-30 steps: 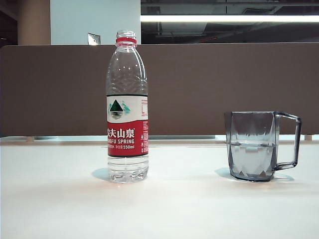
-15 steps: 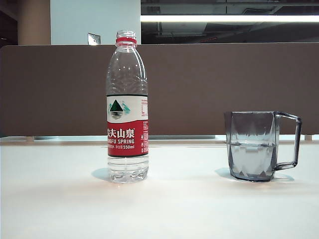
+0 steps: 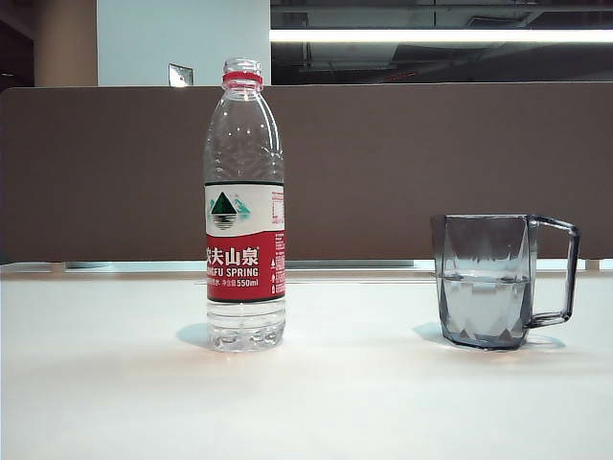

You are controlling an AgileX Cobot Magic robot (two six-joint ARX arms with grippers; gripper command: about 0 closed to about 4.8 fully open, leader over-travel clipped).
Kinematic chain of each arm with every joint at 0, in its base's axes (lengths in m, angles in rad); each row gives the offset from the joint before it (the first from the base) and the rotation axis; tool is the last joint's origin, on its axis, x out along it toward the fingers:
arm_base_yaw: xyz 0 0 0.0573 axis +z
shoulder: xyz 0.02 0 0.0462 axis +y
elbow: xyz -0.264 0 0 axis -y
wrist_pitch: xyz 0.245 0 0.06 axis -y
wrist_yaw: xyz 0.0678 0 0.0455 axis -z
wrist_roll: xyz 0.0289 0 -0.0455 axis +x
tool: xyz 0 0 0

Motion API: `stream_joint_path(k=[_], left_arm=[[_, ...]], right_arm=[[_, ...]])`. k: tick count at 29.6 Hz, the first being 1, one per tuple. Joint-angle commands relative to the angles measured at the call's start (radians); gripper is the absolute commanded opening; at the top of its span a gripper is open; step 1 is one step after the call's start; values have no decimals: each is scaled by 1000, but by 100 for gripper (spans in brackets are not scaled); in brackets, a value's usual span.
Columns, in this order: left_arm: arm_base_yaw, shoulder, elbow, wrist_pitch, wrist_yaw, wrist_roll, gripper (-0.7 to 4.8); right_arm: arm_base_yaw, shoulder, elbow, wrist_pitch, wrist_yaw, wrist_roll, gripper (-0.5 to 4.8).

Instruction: Pick up the mineral water bottle with the left hand on the table and pour water into the mug until it's half full.

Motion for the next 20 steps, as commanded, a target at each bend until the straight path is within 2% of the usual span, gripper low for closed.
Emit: stream_joint_path(k=[1,20], left_arm=[[0,0,5,4,3,3,-4],[0,0,5,4,3,3,-4]], right_arm=[[0,-2,-2,13,0,59,-1],[0,-2,0,-1,0,68,-1]])
